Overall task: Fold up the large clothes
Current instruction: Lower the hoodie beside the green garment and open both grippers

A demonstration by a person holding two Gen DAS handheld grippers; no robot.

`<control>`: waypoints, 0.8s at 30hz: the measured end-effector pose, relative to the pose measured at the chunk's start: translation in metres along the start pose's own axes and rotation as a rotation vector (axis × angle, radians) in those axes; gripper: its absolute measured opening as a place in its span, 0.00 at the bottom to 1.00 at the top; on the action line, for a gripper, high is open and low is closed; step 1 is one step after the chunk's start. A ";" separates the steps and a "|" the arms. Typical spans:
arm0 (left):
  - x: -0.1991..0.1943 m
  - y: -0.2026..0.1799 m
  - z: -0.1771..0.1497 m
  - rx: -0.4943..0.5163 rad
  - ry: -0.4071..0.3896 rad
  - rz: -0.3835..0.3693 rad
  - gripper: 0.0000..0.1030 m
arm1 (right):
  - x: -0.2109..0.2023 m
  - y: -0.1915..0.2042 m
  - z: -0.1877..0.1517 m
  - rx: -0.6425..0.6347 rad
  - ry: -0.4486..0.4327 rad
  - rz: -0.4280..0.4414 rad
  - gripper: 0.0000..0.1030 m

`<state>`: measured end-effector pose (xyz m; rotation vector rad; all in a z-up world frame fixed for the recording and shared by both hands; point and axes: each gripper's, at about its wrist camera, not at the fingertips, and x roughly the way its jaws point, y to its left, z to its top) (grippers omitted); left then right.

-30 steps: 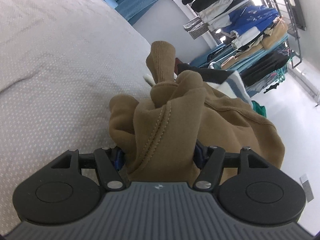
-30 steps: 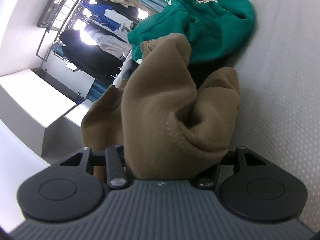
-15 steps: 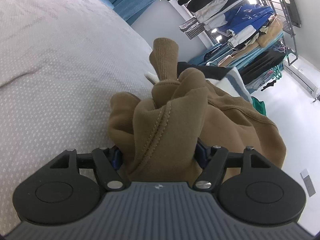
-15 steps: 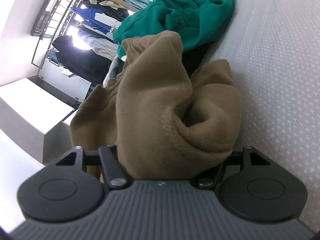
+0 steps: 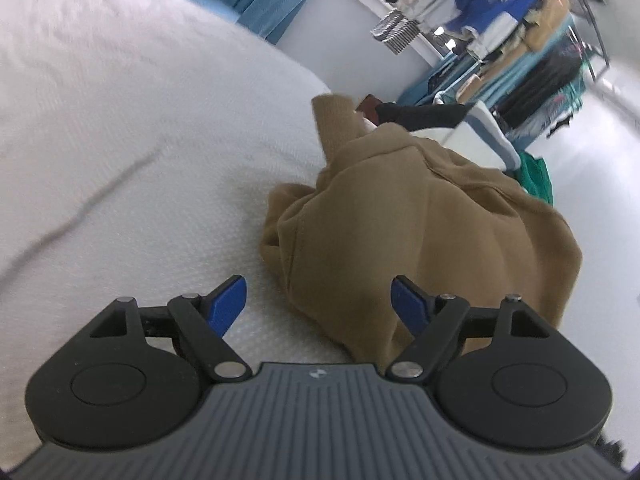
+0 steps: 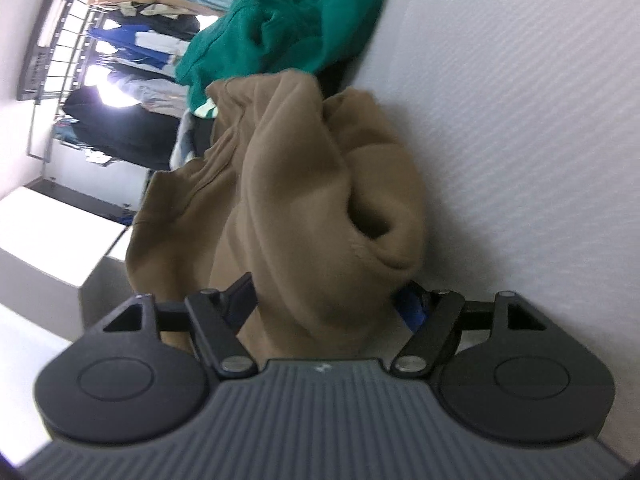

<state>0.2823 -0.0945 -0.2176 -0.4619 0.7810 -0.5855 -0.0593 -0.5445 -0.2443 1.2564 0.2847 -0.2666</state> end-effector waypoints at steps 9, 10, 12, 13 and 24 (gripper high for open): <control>-0.068 -0.059 0.014 0.196 -0.034 0.043 0.80 | -0.045 0.068 0.004 -0.259 -0.056 -0.190 0.75; -0.075 -0.069 0.016 0.222 -0.040 0.048 0.80 | -0.046 0.077 0.003 -0.295 -0.066 -0.215 0.74; -0.088 -0.085 0.018 0.253 -0.048 0.051 0.80 | -0.053 0.097 0.000 -0.378 -0.096 -0.218 0.74; -0.095 -0.093 0.019 0.267 -0.054 0.047 0.80 | -0.059 0.106 0.000 -0.410 -0.107 -0.209 0.74; -0.177 -0.166 0.025 0.415 -0.157 0.018 0.81 | -0.090 0.214 -0.016 -0.705 -0.180 -0.159 0.74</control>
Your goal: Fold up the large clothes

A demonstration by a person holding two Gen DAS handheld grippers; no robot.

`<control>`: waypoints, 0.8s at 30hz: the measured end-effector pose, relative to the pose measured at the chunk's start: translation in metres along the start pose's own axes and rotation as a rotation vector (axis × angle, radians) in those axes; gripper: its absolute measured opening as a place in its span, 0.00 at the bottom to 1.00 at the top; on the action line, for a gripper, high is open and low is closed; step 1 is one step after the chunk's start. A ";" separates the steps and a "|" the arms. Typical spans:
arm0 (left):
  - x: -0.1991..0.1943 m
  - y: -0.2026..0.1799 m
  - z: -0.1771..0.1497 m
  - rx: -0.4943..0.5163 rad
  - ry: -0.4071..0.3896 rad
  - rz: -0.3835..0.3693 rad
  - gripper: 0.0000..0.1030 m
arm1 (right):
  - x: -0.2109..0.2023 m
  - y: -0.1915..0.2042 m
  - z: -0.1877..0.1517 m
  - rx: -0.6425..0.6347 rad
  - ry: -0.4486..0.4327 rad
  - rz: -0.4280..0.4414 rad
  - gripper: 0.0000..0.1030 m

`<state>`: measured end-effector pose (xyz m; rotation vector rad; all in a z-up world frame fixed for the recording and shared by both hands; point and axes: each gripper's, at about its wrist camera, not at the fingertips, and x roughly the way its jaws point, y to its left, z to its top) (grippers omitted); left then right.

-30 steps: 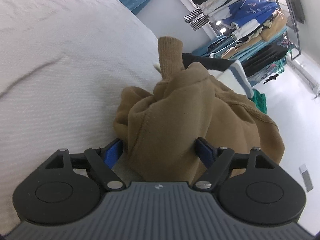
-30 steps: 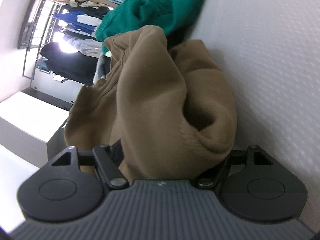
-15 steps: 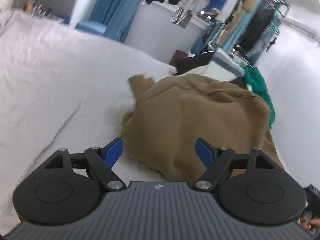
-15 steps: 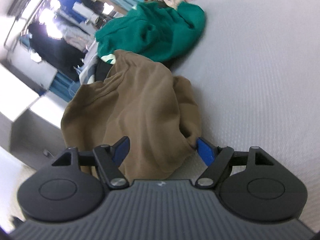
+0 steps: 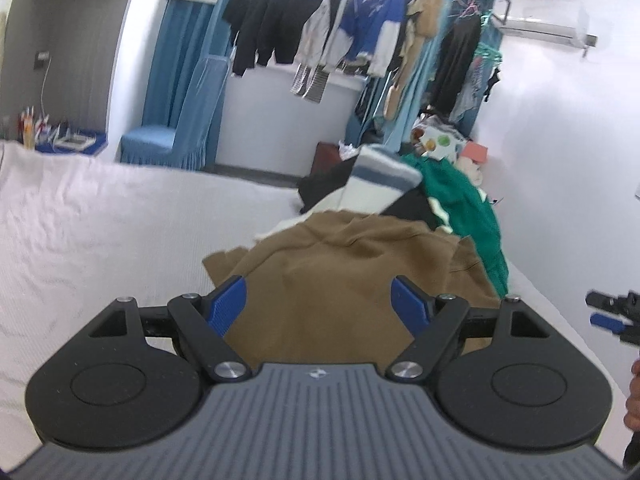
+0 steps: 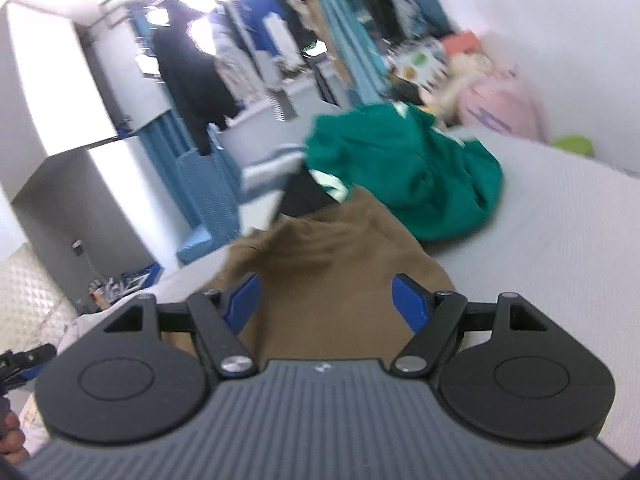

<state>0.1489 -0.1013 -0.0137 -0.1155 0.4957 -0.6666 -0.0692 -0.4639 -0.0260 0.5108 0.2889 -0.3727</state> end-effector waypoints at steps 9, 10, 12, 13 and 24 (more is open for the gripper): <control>-0.059 -0.011 0.011 0.061 -0.056 0.034 0.81 | -0.031 0.064 0.010 -0.183 -0.036 0.055 0.74; -0.065 -0.012 0.010 0.065 -0.061 0.041 0.81 | -0.033 0.071 0.008 -0.204 -0.036 0.061 0.74; -0.077 -0.011 0.007 0.065 -0.066 0.040 0.81 | -0.039 0.082 0.004 -0.234 -0.032 0.078 0.74; -0.082 -0.011 0.006 0.061 -0.069 0.034 0.81 | -0.042 0.086 0.002 -0.243 -0.030 0.084 0.74; -0.105 -0.010 -0.014 0.056 -0.065 0.022 0.81 | -0.053 0.109 -0.031 -0.309 0.032 0.098 0.74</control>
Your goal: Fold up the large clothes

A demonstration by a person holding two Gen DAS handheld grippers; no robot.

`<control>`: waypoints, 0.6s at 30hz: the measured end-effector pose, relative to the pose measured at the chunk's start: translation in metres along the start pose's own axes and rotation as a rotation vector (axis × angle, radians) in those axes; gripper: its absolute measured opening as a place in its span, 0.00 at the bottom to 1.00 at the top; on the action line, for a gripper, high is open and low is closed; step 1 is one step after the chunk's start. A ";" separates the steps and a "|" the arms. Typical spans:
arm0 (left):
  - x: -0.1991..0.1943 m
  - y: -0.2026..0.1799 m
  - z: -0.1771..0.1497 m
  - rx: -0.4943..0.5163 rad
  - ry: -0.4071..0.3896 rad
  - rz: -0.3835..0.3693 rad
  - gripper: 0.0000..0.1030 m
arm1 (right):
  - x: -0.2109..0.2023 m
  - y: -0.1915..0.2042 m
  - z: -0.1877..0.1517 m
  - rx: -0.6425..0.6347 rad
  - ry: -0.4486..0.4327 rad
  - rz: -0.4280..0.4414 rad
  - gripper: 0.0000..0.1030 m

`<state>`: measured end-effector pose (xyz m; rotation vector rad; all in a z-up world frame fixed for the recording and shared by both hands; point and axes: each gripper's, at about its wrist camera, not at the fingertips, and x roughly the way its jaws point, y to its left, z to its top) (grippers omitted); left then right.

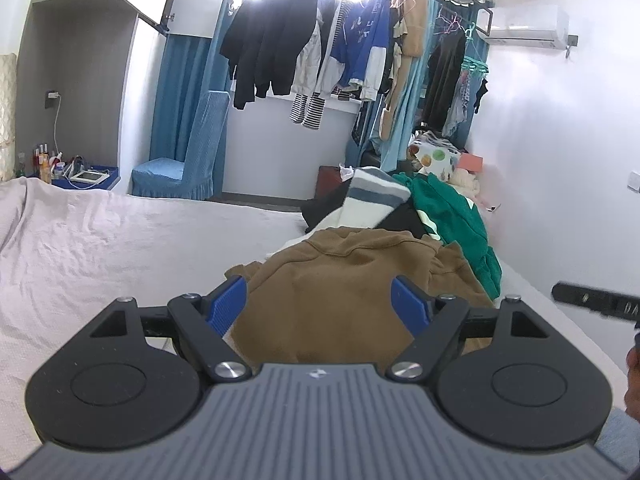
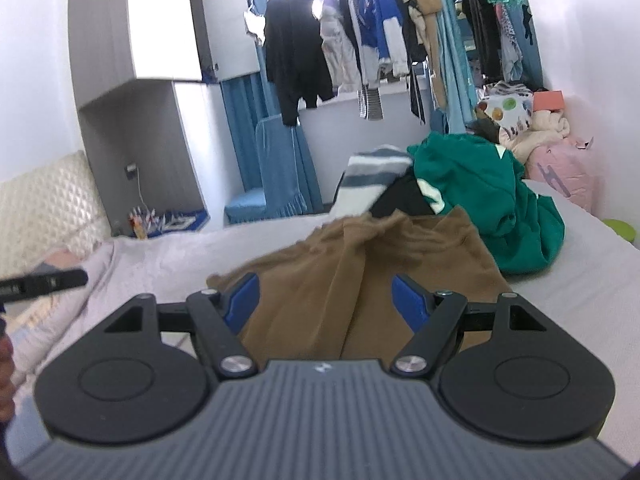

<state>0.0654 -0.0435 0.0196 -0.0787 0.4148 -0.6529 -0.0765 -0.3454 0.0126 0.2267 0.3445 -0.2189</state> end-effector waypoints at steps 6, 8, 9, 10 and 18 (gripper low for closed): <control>0.003 0.000 -0.014 -0.017 0.004 0.001 0.81 | 0.002 0.004 -0.017 0.002 0.048 0.007 0.73; 0.007 0.001 -0.017 -0.019 0.008 0.006 0.81 | 0.003 0.004 -0.019 0.013 0.056 -0.002 0.73; 0.009 0.001 -0.019 -0.016 0.012 0.011 0.81 | 0.004 0.003 -0.020 0.017 0.060 -0.006 0.73; 0.011 0.001 -0.020 -0.013 0.014 0.018 0.81 | 0.005 0.004 -0.022 0.018 0.064 -0.009 0.73; 0.033 0.004 -0.027 -0.009 0.036 0.042 0.81 | 0.022 0.012 -0.033 0.022 0.098 -0.018 0.73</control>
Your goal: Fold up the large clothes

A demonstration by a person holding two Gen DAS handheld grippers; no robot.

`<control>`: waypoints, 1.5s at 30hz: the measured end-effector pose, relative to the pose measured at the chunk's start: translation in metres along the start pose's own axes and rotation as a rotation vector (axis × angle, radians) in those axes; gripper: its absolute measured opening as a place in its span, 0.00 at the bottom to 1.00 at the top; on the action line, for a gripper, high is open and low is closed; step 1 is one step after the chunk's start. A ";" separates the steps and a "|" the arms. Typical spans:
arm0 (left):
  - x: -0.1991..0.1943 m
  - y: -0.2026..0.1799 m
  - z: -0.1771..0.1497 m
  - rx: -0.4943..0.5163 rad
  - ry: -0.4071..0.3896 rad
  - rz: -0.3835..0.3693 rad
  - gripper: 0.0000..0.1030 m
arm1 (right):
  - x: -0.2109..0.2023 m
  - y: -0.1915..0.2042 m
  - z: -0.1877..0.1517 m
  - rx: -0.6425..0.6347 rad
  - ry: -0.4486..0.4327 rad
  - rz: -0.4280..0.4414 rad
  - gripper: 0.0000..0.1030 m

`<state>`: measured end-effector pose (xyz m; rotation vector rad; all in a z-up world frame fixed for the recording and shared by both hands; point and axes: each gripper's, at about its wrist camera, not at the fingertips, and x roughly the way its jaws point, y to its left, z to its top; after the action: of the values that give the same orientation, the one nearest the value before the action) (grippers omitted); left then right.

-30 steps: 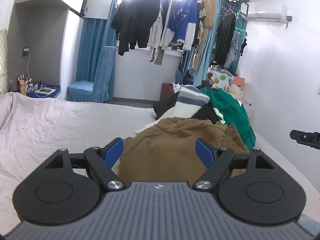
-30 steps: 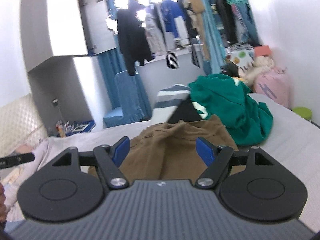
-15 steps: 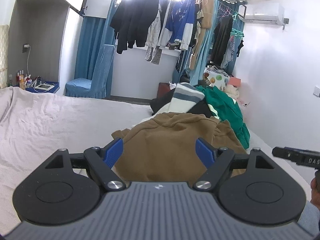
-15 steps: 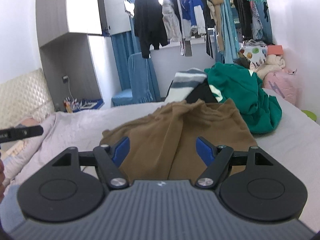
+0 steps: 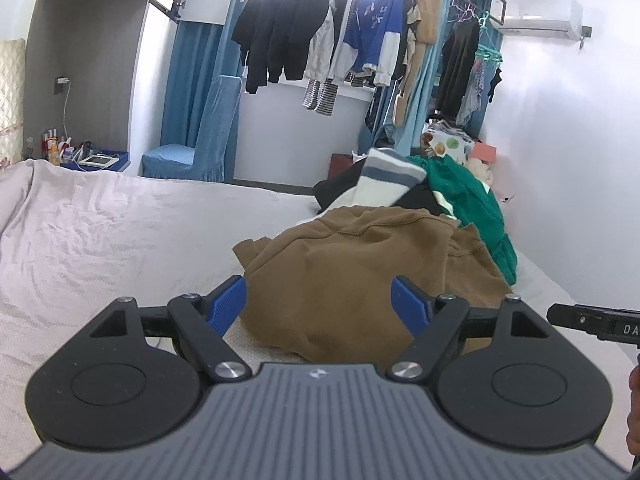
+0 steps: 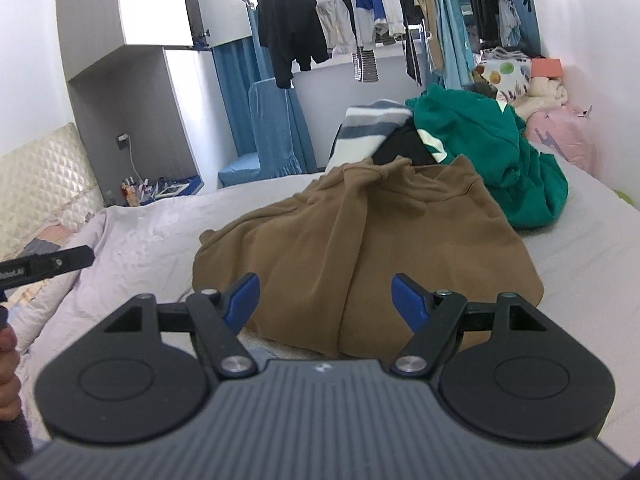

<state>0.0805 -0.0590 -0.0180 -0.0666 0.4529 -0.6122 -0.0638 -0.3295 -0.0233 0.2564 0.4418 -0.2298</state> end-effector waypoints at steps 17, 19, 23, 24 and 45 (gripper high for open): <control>0.013 -0.012 -0.007 0.025 0.017 -0.035 0.91 | 0.003 -0.002 -0.011 0.002 0.018 -0.049 0.73; 0.013 -0.015 -0.008 0.036 0.013 -0.043 0.97 | 0.002 -0.002 -0.010 -0.002 0.013 -0.053 0.73; 0.012 -0.020 -0.010 0.056 0.017 -0.029 1.00 | 0.000 -0.004 -0.010 0.014 0.013 -0.055 0.78; 0.013 -0.020 -0.010 0.055 0.019 -0.031 1.00 | 0.000 -0.005 -0.010 0.020 0.010 -0.057 0.88; 0.012 -0.023 -0.011 0.061 0.033 0.020 1.00 | 0.001 -0.004 -0.012 0.000 0.006 -0.097 1.00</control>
<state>0.0725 -0.0837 -0.0279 0.0059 0.4658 -0.6074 -0.0690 -0.3299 -0.0347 0.2360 0.4611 -0.3244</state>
